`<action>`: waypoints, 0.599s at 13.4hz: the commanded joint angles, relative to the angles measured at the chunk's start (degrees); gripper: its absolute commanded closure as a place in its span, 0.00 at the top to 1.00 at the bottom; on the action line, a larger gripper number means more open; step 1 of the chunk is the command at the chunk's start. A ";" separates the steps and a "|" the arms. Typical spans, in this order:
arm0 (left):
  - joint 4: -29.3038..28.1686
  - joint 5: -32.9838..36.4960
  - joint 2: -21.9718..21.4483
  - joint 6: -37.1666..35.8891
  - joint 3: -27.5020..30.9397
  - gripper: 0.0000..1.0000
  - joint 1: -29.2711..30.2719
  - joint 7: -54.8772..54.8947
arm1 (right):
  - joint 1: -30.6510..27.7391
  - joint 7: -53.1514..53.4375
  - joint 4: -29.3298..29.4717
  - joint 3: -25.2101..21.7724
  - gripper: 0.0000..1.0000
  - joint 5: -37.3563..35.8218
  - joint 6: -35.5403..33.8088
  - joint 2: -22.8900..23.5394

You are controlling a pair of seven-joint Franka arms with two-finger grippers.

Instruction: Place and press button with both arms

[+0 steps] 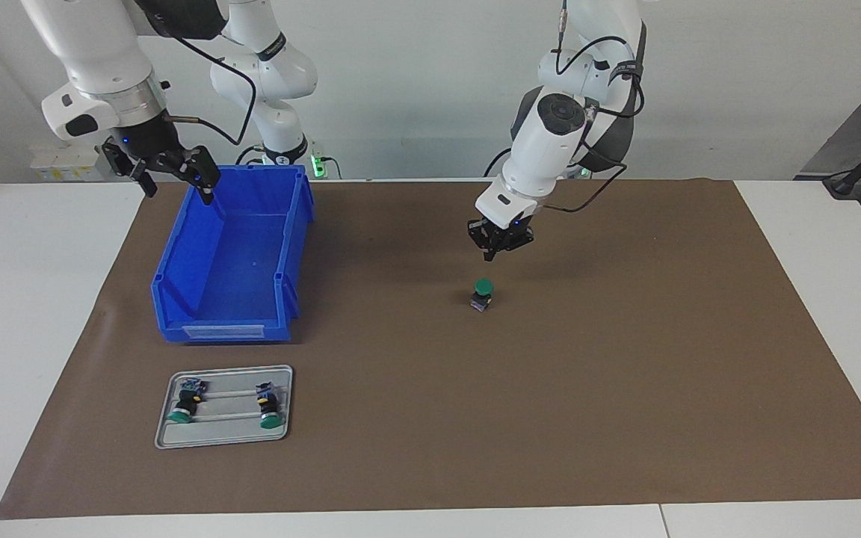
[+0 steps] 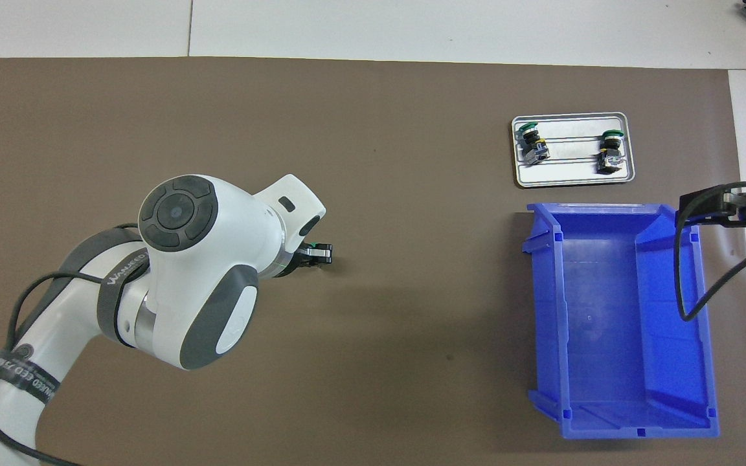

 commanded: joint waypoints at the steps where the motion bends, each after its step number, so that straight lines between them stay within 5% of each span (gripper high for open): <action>1: 1.48 1.81 1.44 -0.08 0.50 0.00 -0.76 -2.82 | -0.68 -1.14 -0.58 0.33 1.00 1.04 0.48 -0.60; 8: 1.84 3.92 5.93 3.43 0.50 0.00 -3.05 -7.65 | -0.68 -1.14 -0.58 0.33 1.00 1.04 0.48 -0.60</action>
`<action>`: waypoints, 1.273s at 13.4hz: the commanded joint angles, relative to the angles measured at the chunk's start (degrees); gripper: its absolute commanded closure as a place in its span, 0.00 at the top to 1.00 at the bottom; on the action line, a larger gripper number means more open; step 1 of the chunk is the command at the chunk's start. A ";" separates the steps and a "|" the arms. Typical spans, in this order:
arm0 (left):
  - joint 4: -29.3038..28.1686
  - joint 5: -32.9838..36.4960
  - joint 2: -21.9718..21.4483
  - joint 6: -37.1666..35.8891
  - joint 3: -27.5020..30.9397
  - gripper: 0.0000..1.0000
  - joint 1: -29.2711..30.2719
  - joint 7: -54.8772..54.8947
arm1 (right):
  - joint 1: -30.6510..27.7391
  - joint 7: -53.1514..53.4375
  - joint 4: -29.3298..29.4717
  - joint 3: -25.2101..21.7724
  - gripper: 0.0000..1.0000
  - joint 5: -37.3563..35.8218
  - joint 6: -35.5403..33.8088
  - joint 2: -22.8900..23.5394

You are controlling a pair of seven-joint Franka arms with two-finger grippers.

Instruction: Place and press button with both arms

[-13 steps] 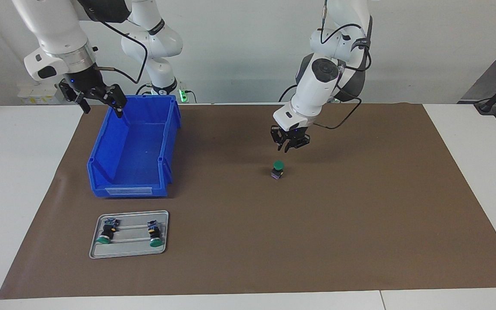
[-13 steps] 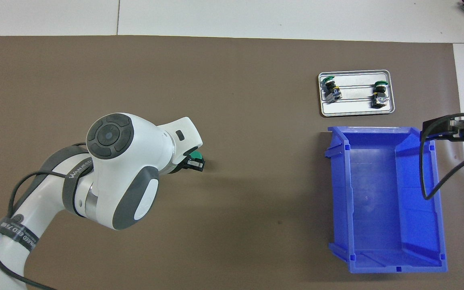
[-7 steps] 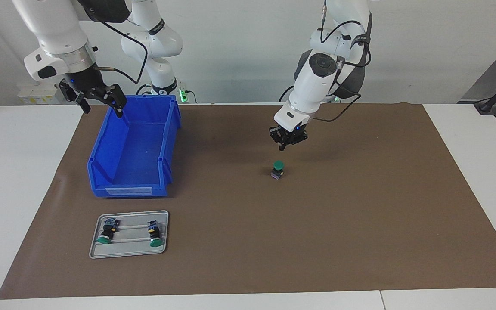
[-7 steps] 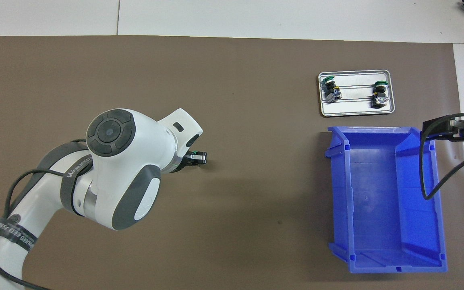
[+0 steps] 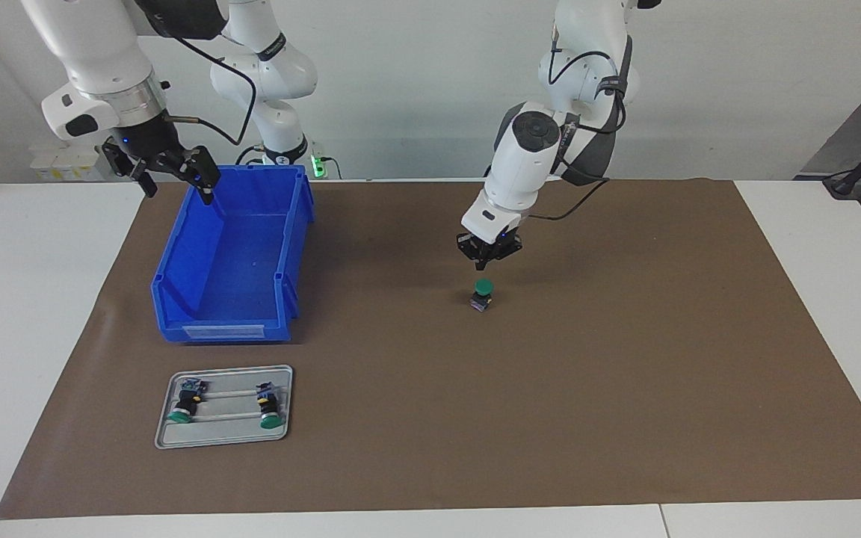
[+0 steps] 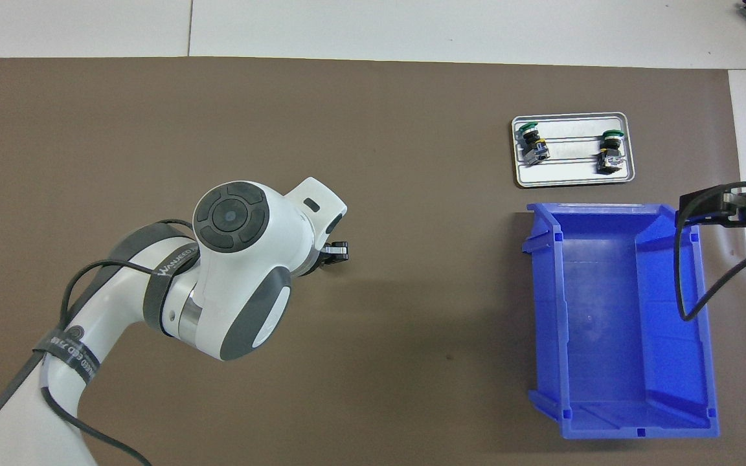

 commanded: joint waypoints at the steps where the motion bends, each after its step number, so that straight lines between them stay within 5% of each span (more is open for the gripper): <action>1: 0.20 1.52 1.17 1.51 0.79 0.00 -0.82 -1.43 | -0.68 -1.14 -0.58 0.33 1.00 1.04 0.48 -0.60; 11: -7.19 3.19 3.28 11.53 0.80 0.00 -2.84 -2.83 | -0.68 -1.14 -0.58 0.33 1.00 1.04 0.48 -0.60; 17: 4.03 5.91 3.11 -2.40 1.41 0.00 -0.48 -2.04 | -0.68 -1.14 -0.58 0.33 1.00 1.04 0.48 -0.60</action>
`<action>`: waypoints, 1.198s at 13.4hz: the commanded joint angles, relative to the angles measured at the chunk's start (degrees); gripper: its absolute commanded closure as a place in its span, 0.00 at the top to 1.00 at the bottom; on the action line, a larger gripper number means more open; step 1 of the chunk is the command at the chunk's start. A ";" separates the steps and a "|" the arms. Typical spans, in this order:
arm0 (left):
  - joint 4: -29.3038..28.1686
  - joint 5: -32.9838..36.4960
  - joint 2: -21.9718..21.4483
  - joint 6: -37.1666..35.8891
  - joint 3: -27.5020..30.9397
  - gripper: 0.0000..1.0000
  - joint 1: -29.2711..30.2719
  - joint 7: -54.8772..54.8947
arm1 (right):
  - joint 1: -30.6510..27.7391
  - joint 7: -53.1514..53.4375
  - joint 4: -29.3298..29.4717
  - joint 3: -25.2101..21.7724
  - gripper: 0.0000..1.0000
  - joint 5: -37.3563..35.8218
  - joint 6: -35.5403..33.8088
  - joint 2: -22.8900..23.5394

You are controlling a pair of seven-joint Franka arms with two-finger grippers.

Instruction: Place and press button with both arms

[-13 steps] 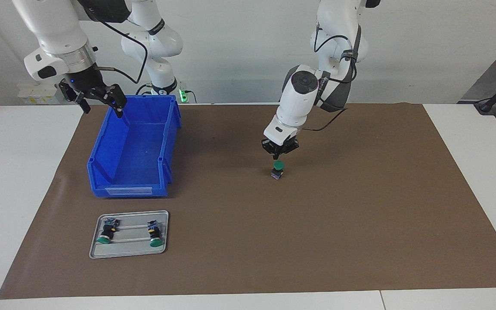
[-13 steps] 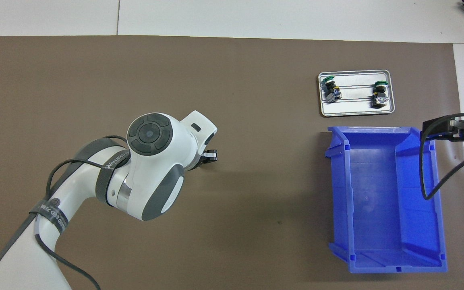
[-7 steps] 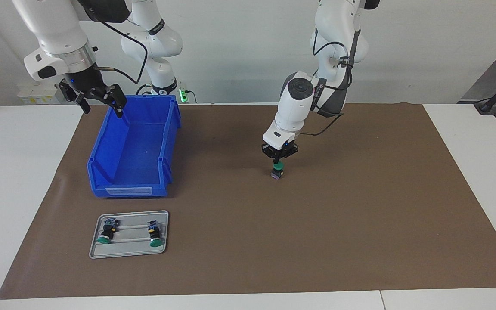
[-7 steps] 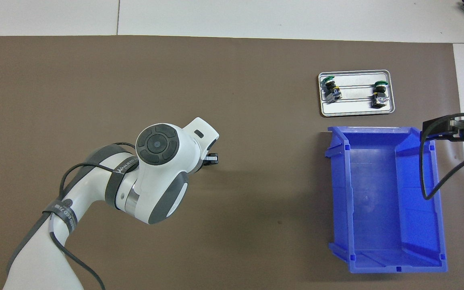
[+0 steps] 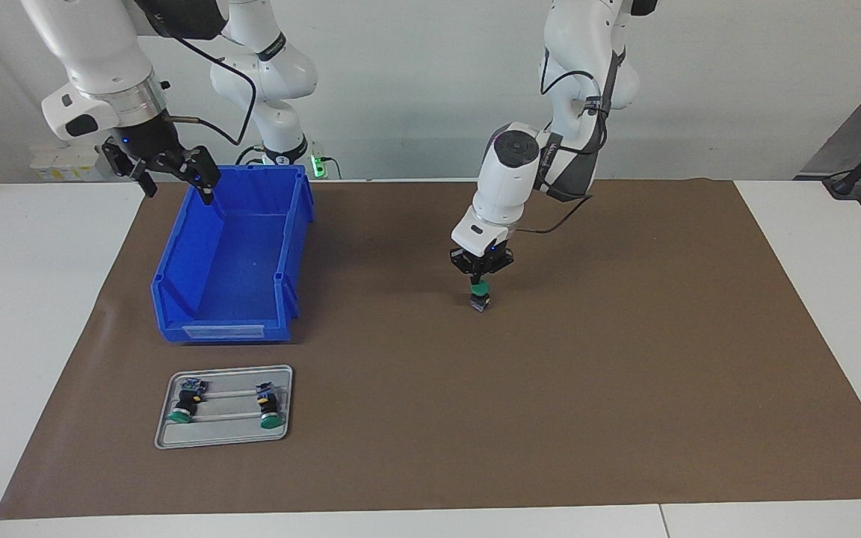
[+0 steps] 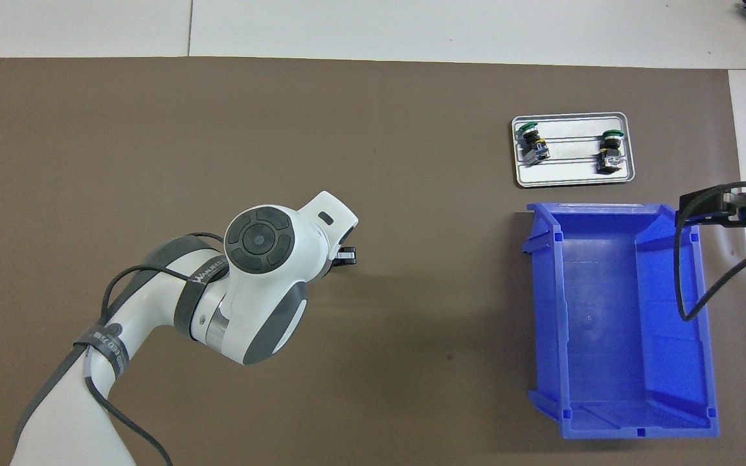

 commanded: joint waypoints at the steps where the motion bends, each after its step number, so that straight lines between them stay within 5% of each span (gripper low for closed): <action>1: 7.93 2.15 1.00 -9.83 0.25 0.00 1.91 -0.12 | -0.68 -1.14 -0.58 0.41 1.00 1.04 0.48 -0.60; 7: 19.99 2.15 -0.76 -26.63 0.25 0.00 11.64 9.78 | -0.68 -1.14 -0.58 0.41 1.00 1.04 0.48 -0.60; 14: 20.70 2.07 -9.27 -35.26 0.34 0.00 25.01 22.37 | -0.68 -1.14 -0.58 0.41 1.00 1.04 0.48 -0.60; 15: 20.70 2.07 -10.15 -35.35 0.34 0.18 25.55 22.64 | -0.68 -1.14 -0.58 0.41 1.00 1.04 0.48 -0.60; 16: 20.44 2.15 -10.77 -35.26 0.34 0.66 25.64 22.82 | -0.68 -1.14 -0.58 0.41 1.00 1.04 0.48 -0.60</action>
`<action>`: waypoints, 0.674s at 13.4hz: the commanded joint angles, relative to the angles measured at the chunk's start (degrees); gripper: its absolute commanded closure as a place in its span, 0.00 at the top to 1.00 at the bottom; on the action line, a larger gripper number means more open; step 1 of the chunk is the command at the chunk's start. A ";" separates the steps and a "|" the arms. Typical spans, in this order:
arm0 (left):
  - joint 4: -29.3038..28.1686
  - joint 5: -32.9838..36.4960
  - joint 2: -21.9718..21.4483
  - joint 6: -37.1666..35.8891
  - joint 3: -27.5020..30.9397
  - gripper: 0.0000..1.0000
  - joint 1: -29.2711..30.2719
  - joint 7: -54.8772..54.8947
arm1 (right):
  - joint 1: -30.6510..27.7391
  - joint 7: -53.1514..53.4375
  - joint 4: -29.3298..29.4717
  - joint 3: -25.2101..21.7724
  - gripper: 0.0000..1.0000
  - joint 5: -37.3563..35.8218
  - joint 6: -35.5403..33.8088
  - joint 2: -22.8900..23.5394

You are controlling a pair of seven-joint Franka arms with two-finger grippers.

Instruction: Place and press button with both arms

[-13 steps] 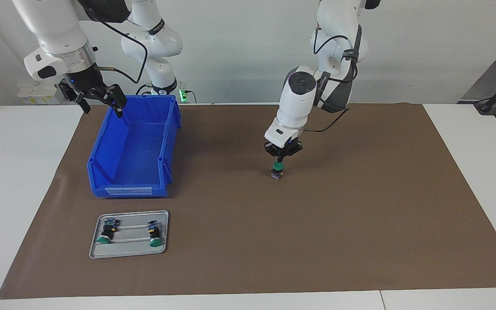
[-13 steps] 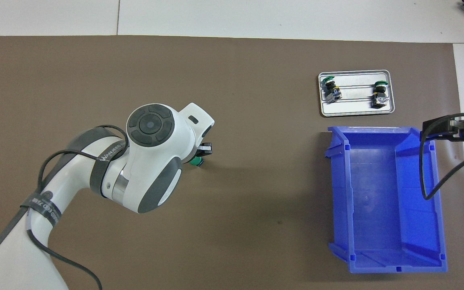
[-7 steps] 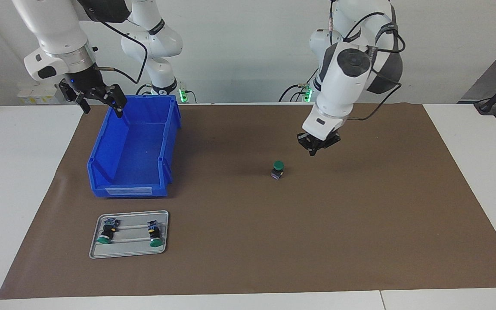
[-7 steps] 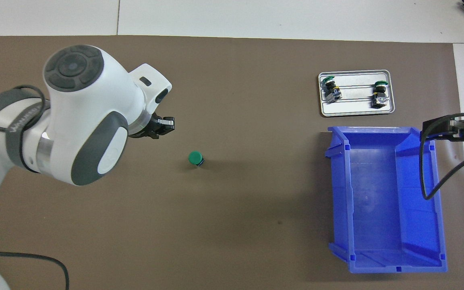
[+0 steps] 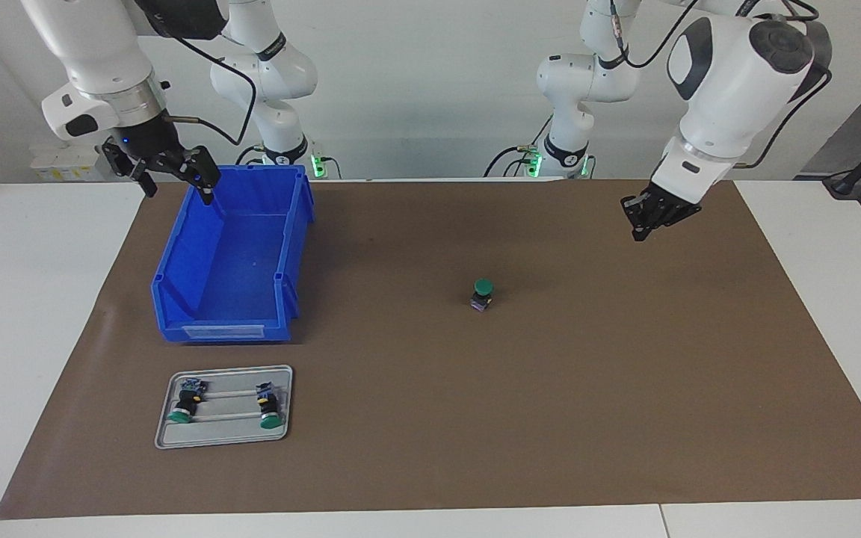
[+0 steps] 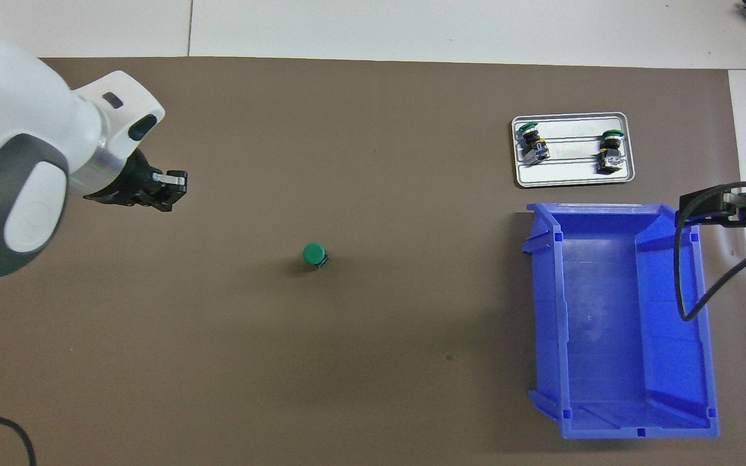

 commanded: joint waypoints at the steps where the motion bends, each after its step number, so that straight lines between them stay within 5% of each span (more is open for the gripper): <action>1: -0.38 0.82 -2.08 -0.89 -0.66 0.79 0.71 0.53 | -0.68 -1.14 -0.58 0.33 1.00 1.04 0.48 -0.60; 2: -0.38 0.82 -2.52 -0.37 -0.66 1.00 0.71 0.44 | -0.68 -1.14 -0.58 0.41 1.00 1.04 0.48 -0.60; 9: 0.06 5.04 -3.05 -0.89 -0.84 1.00 0.27 0.87 | -0.60 -3.77 -0.49 0.41 1.00 1.04 0.13 -1.04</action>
